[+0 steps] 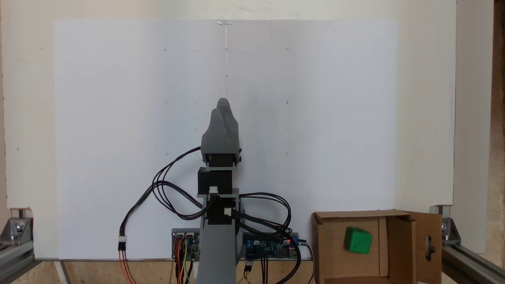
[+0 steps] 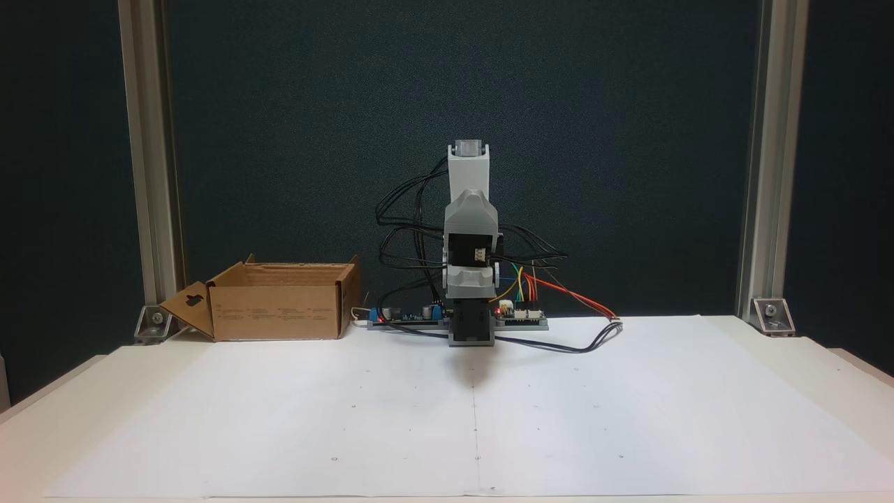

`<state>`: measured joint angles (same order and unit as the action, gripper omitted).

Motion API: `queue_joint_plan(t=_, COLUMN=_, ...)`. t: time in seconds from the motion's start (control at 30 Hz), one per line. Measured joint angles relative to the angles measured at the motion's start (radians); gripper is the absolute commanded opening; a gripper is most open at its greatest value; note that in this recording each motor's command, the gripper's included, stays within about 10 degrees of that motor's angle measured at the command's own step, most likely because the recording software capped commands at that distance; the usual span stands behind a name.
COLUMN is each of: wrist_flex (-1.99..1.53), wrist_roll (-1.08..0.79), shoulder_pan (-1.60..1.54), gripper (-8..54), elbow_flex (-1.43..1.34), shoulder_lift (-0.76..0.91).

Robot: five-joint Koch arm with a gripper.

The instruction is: Grasp a green dice and put it in the bin.

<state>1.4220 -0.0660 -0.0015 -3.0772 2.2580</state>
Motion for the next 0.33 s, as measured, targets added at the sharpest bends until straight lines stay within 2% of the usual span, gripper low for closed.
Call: queue_joint_plan(t=0.33, wrist_flex=0.0, wrist_roll=0.0, shoulder_pan=0.0, gripper=44.5, elbow_flex=0.0, shoulder_lift=0.0)
